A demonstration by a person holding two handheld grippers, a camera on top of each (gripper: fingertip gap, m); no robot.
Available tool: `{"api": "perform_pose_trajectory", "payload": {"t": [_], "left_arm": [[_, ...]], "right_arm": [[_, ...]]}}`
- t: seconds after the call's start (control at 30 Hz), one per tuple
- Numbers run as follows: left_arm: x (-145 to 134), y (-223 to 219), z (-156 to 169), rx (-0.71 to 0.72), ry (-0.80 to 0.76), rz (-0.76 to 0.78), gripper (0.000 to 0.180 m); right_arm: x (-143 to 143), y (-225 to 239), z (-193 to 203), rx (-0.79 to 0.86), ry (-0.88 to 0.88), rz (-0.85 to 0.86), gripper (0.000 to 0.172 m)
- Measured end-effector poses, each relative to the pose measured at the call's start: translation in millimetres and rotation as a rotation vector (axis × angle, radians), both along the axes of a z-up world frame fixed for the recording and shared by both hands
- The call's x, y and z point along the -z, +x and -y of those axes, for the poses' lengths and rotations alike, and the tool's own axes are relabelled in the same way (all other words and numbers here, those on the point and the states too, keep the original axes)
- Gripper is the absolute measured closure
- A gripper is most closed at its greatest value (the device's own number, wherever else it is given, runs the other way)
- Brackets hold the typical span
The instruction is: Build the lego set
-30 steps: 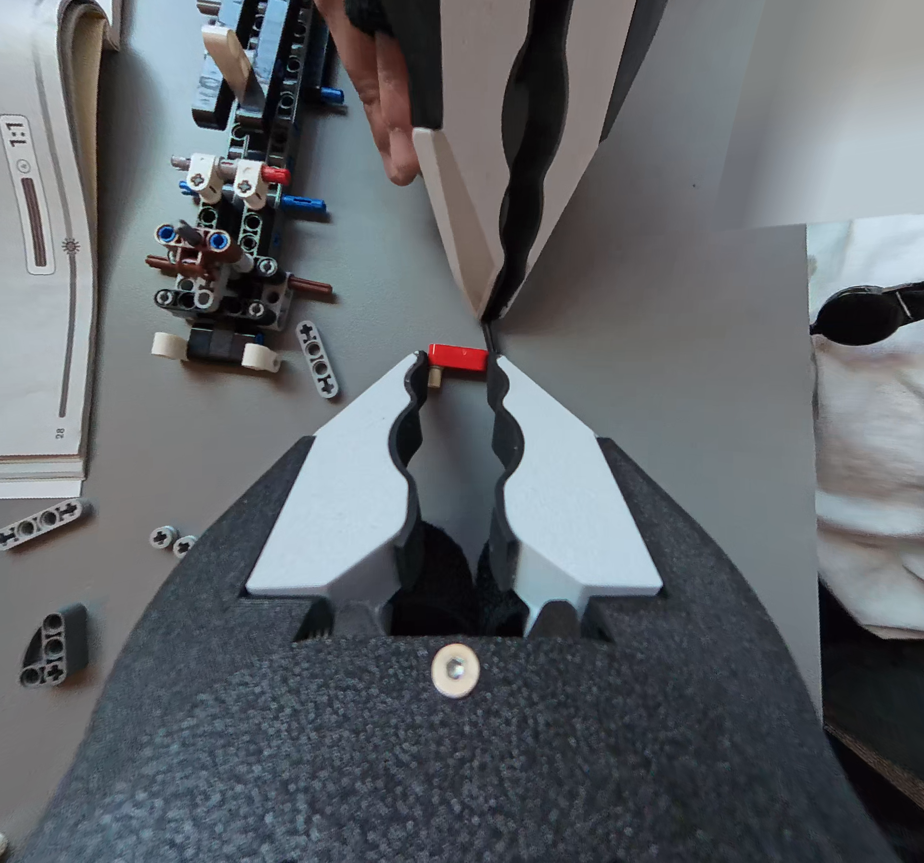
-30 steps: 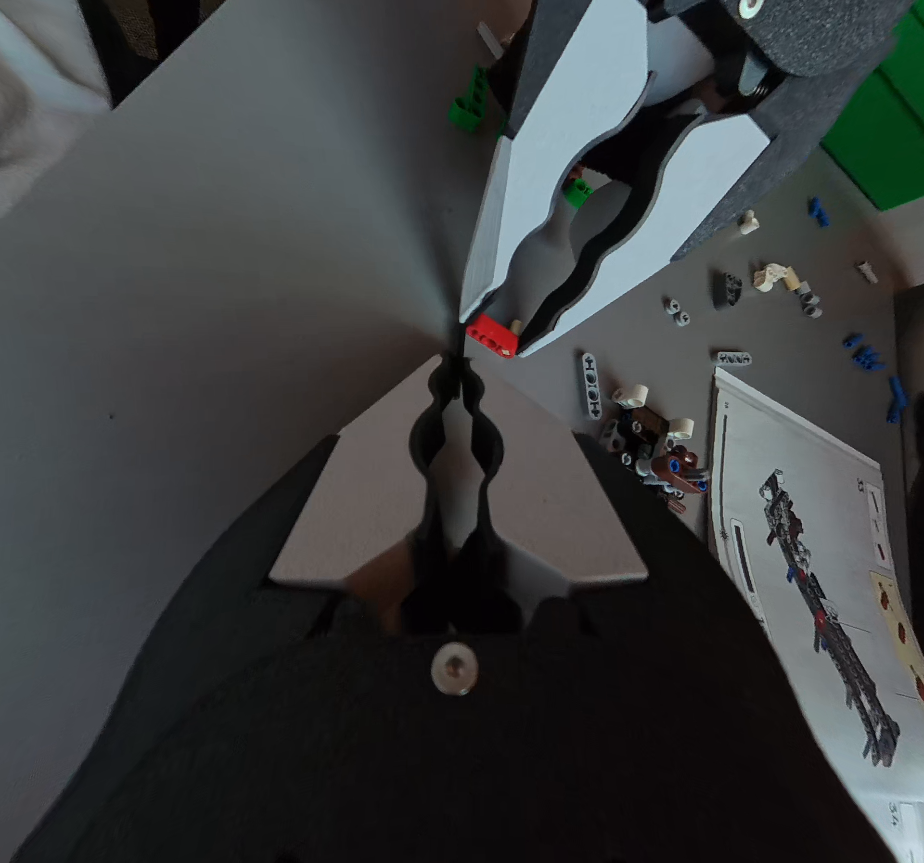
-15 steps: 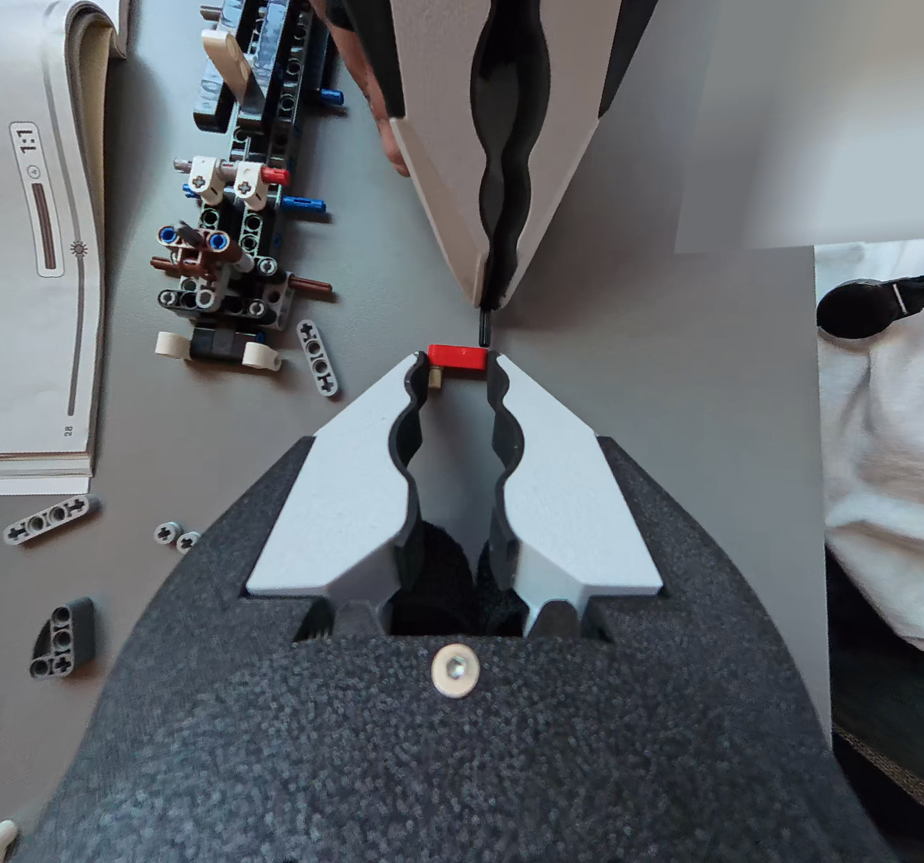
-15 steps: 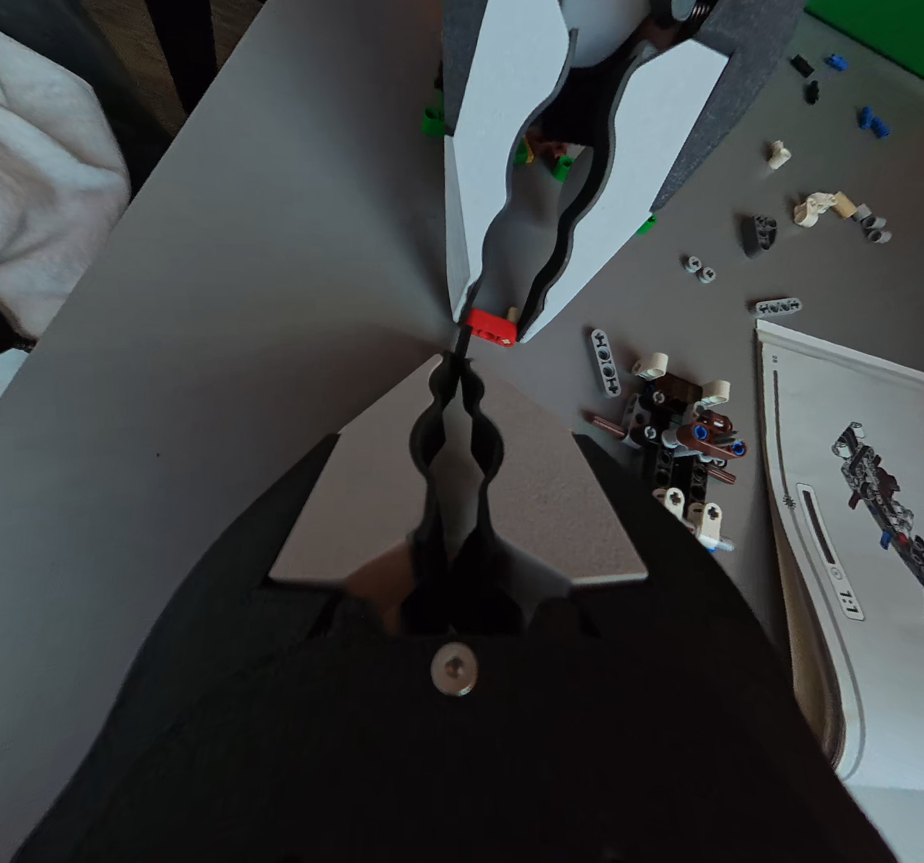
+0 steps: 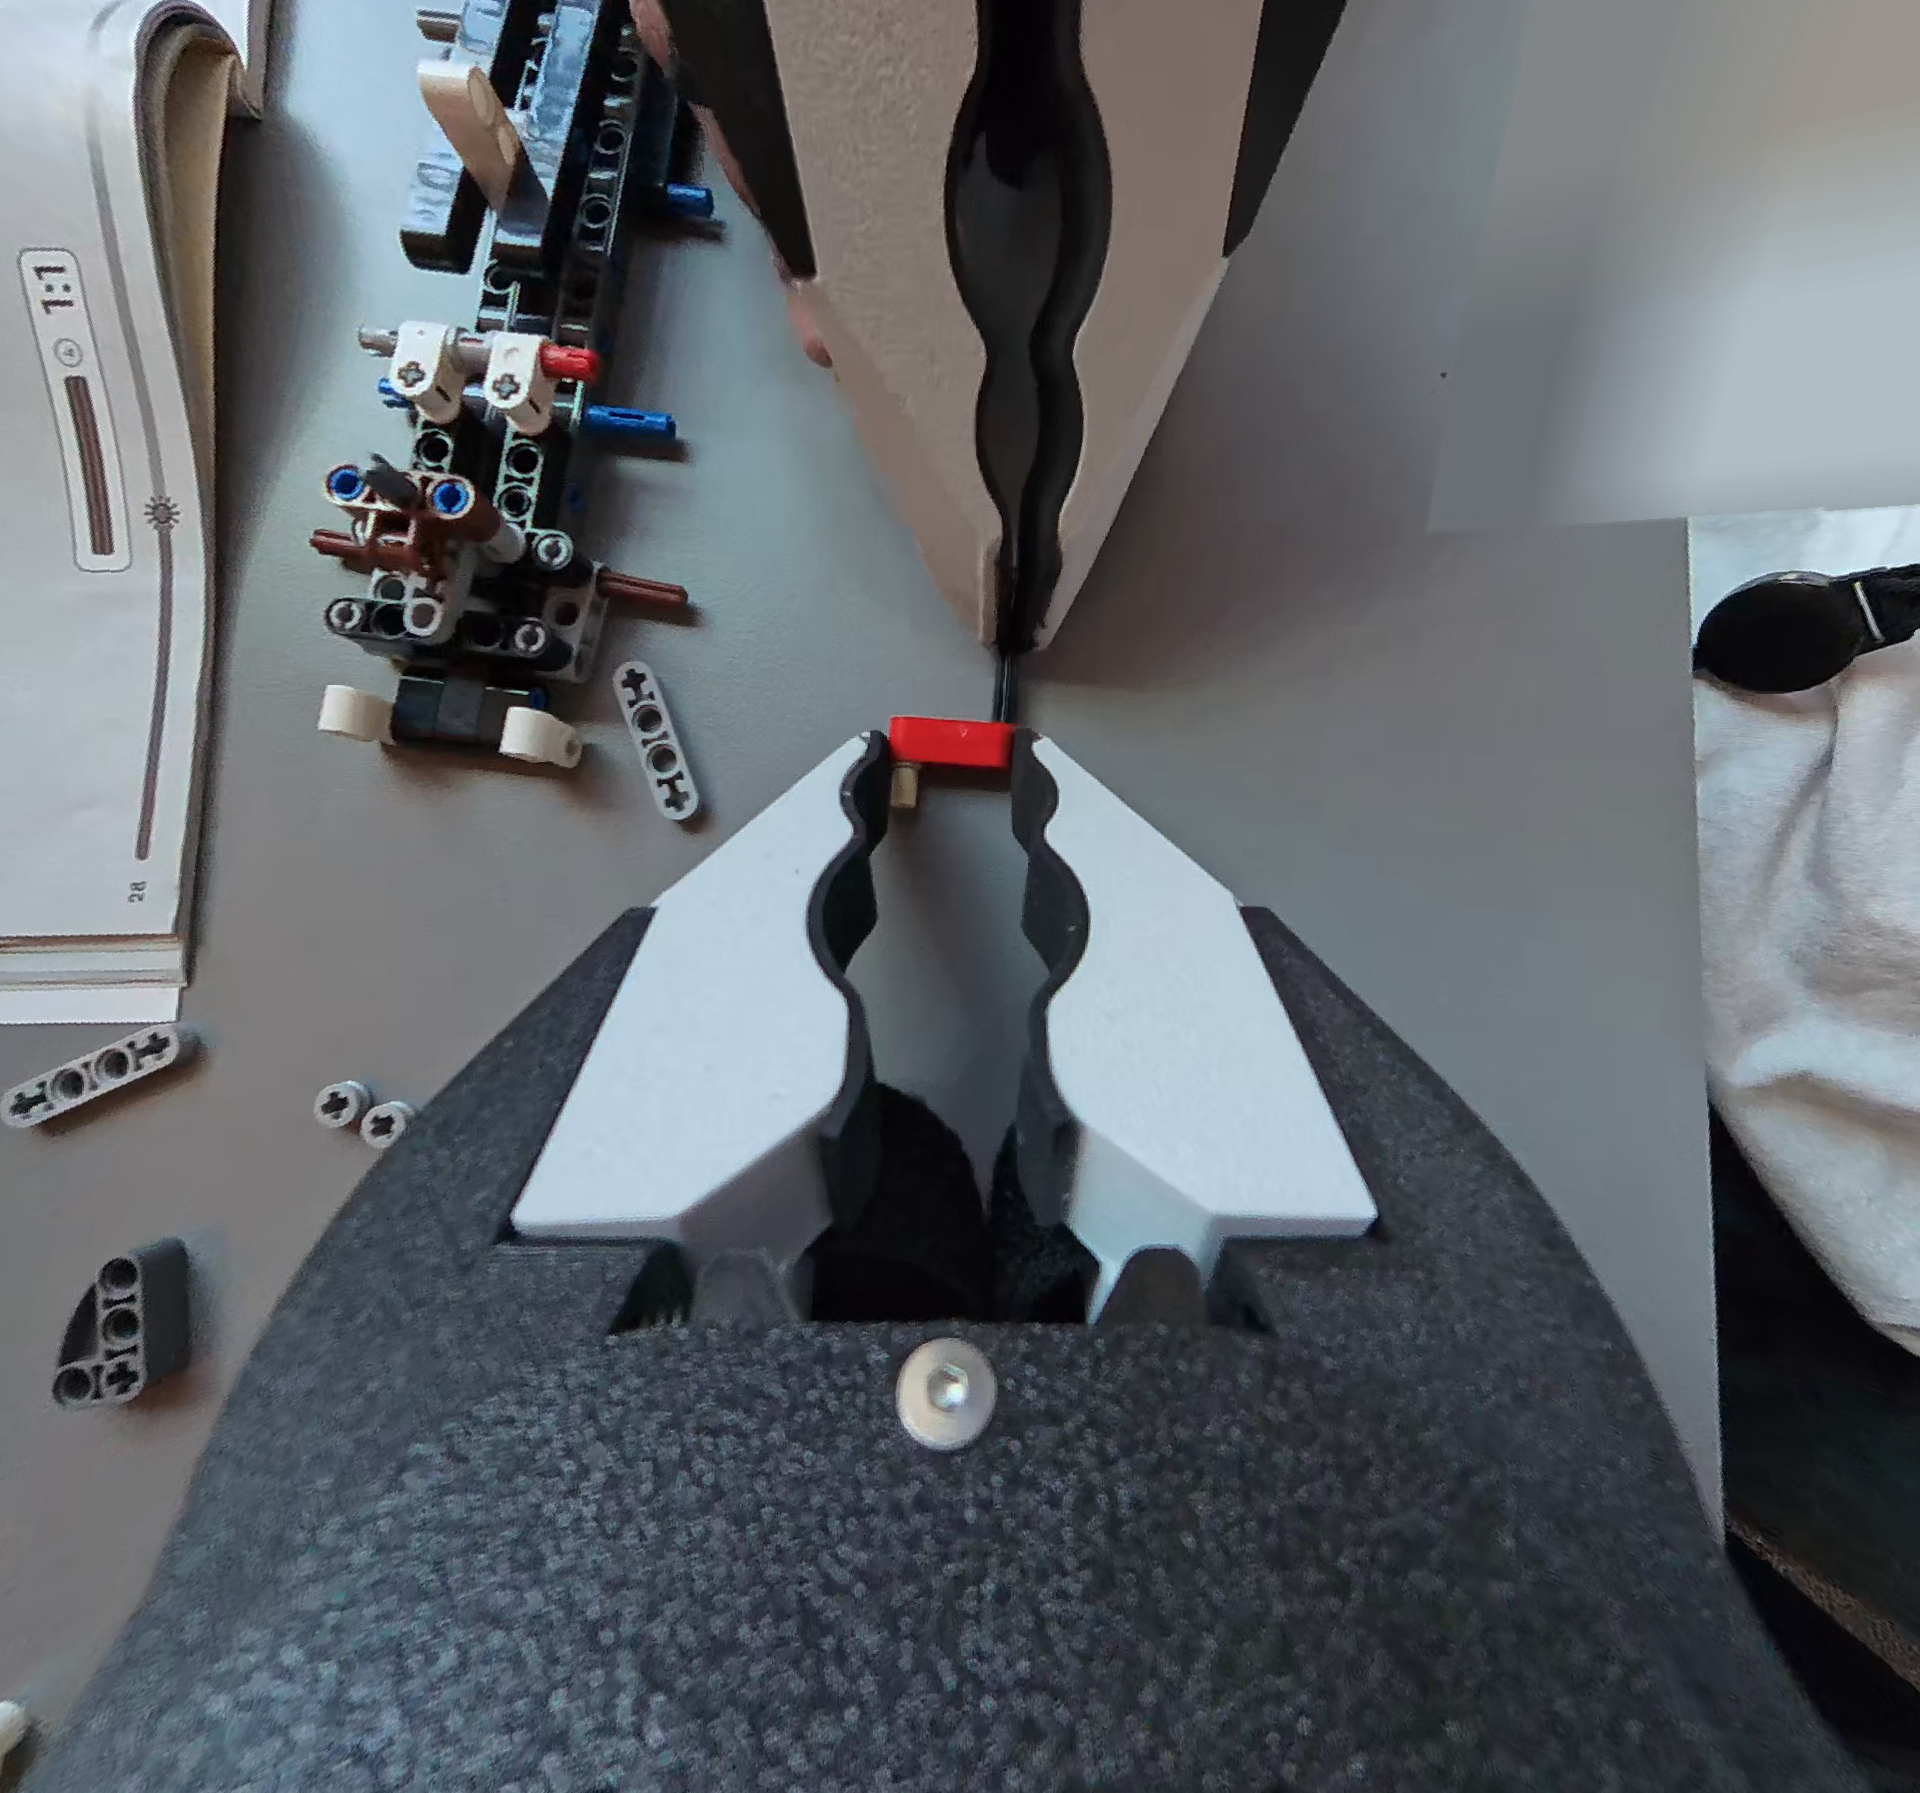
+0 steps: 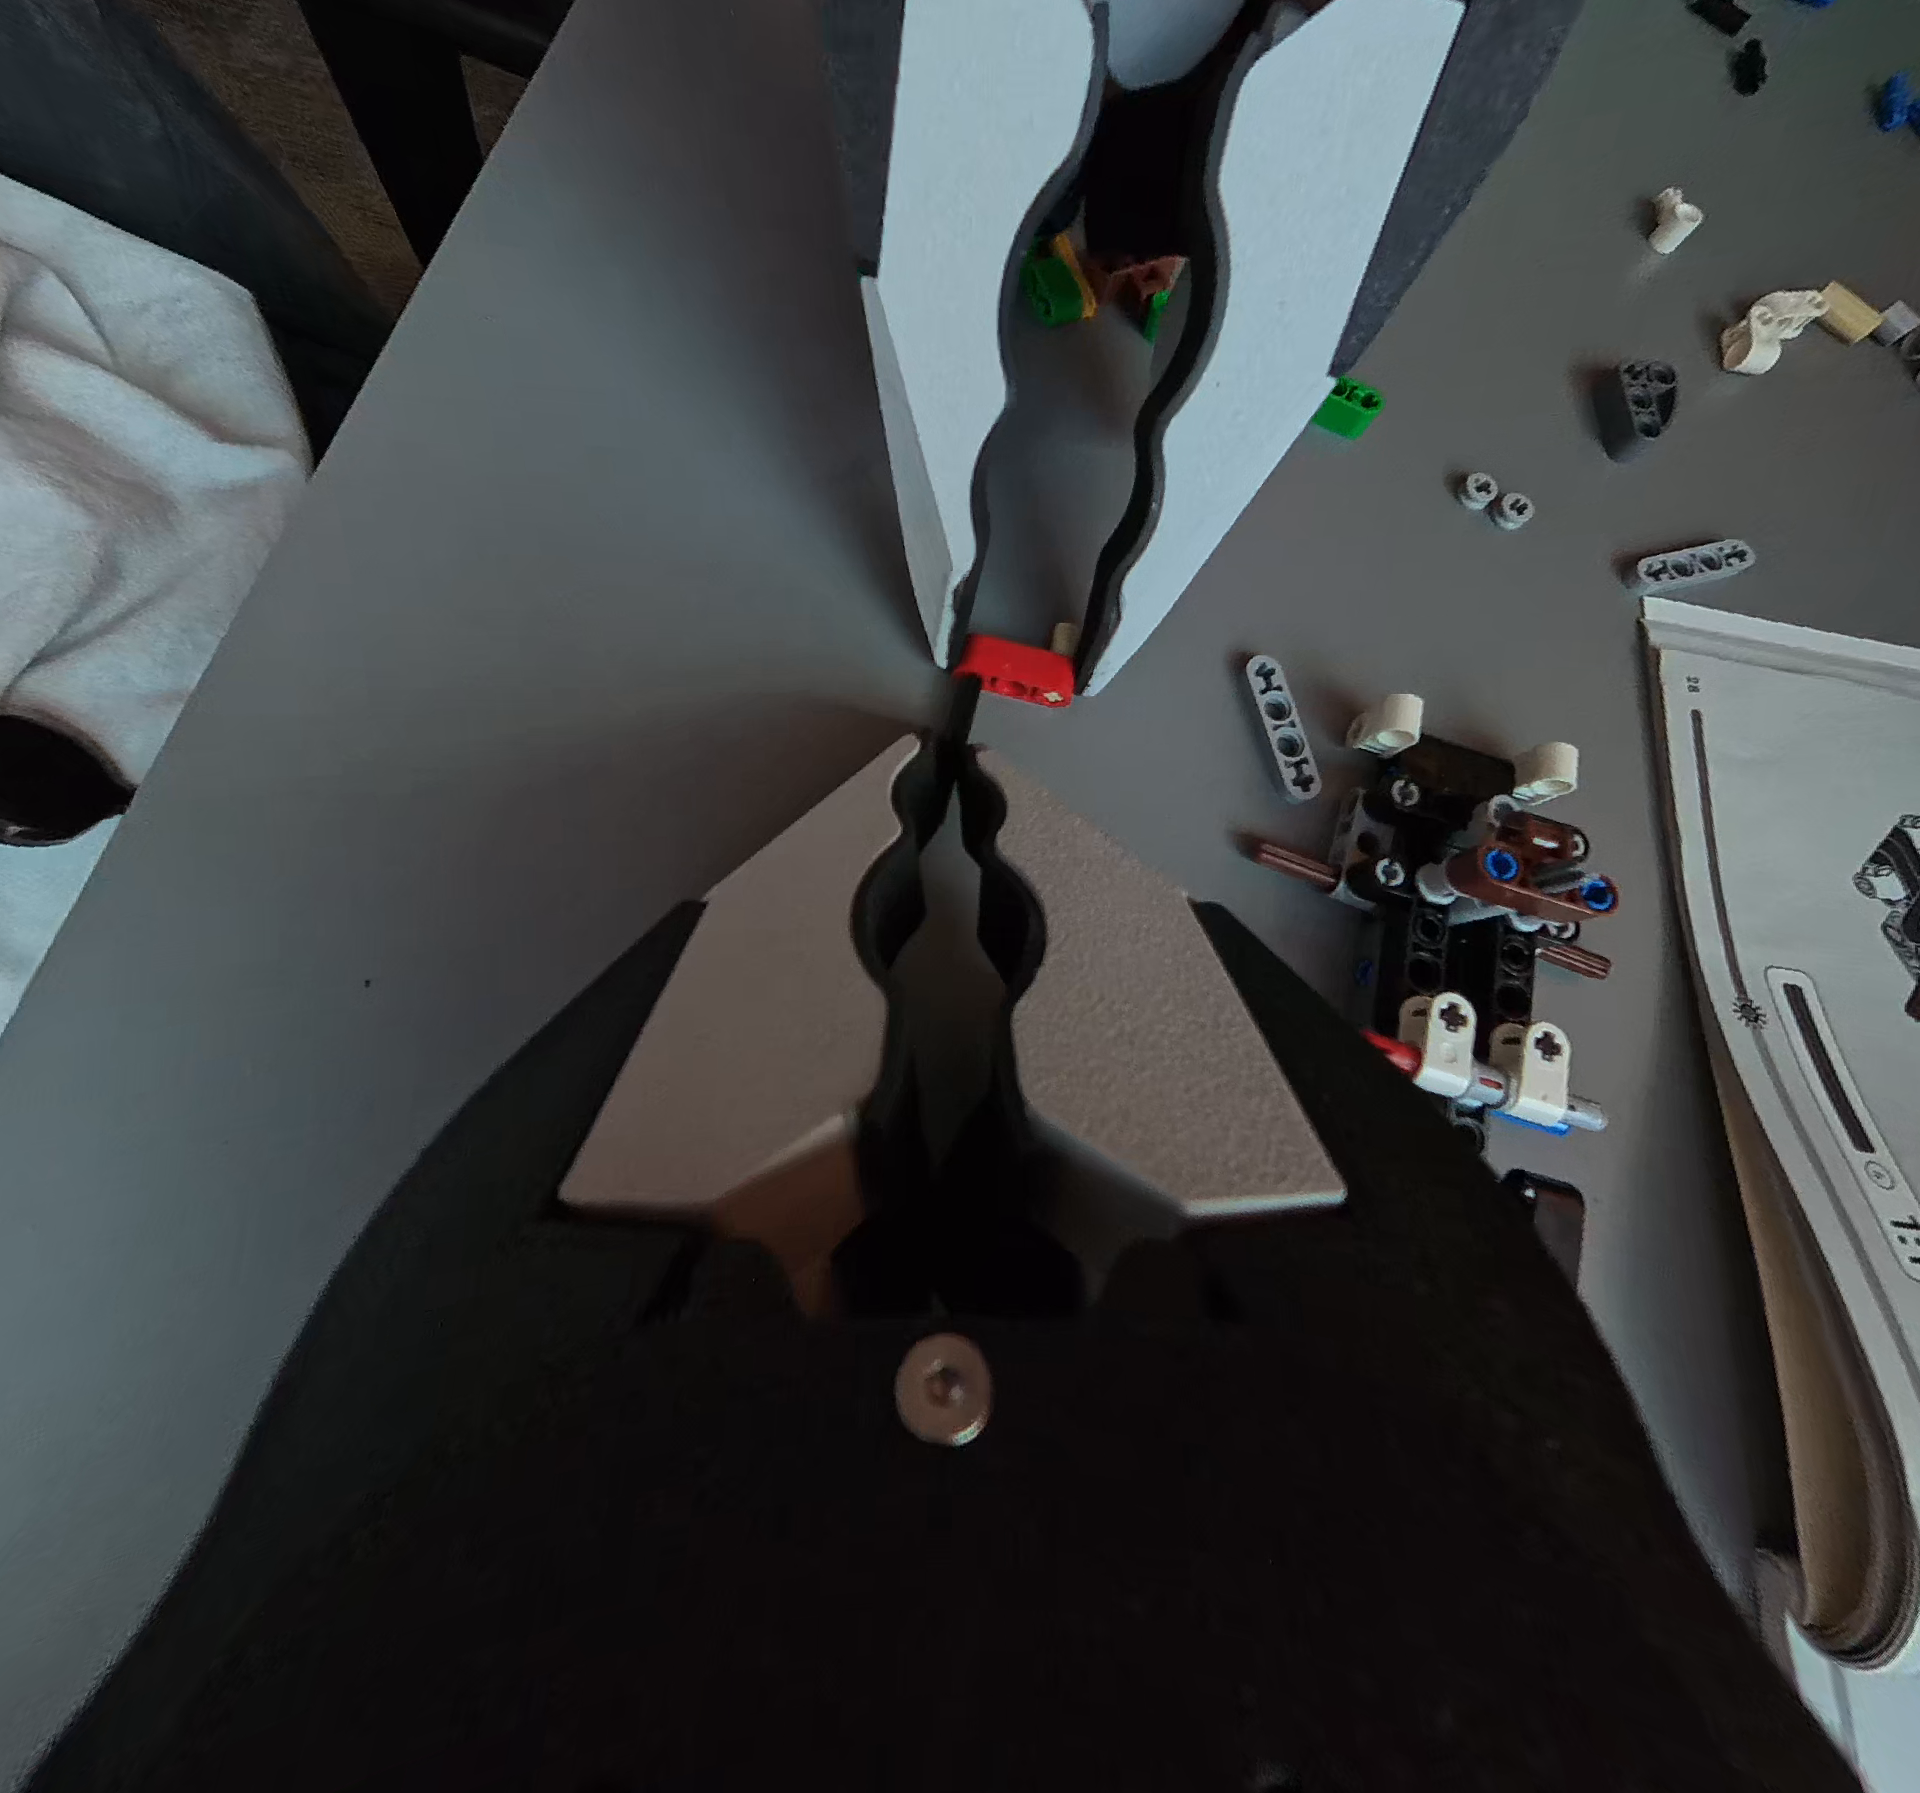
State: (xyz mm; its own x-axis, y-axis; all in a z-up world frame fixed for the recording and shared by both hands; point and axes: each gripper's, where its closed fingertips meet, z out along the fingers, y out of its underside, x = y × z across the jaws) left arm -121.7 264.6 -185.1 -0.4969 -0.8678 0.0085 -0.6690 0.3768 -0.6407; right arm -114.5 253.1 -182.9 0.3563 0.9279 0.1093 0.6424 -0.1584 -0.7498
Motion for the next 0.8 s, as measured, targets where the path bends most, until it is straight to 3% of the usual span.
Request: {"api": "perform_pose_trajectory", "payload": {"t": [0.3, 0.67, 0.8], "left_arm": [[0.0, -0.2, -0.2, 0.002, -0.012, 0.009, 0.158], [0.1, -0.1, -0.4, 0.000, -0.009, 0.013, 0.158], [0.2, -0.1, -0.4, 0.000, -0.012, 0.015, 0.158]], "right_arm": [[0.1, 0.2, -1.2, 0.007, -0.015, -0.006, 0.170], [1.3, -1.4, 1.3, 0.076, -0.213, -0.083, 0.171], [-0.1, -0.9, 0.0, 0.070, -0.179, -0.079, 0.170]]}}
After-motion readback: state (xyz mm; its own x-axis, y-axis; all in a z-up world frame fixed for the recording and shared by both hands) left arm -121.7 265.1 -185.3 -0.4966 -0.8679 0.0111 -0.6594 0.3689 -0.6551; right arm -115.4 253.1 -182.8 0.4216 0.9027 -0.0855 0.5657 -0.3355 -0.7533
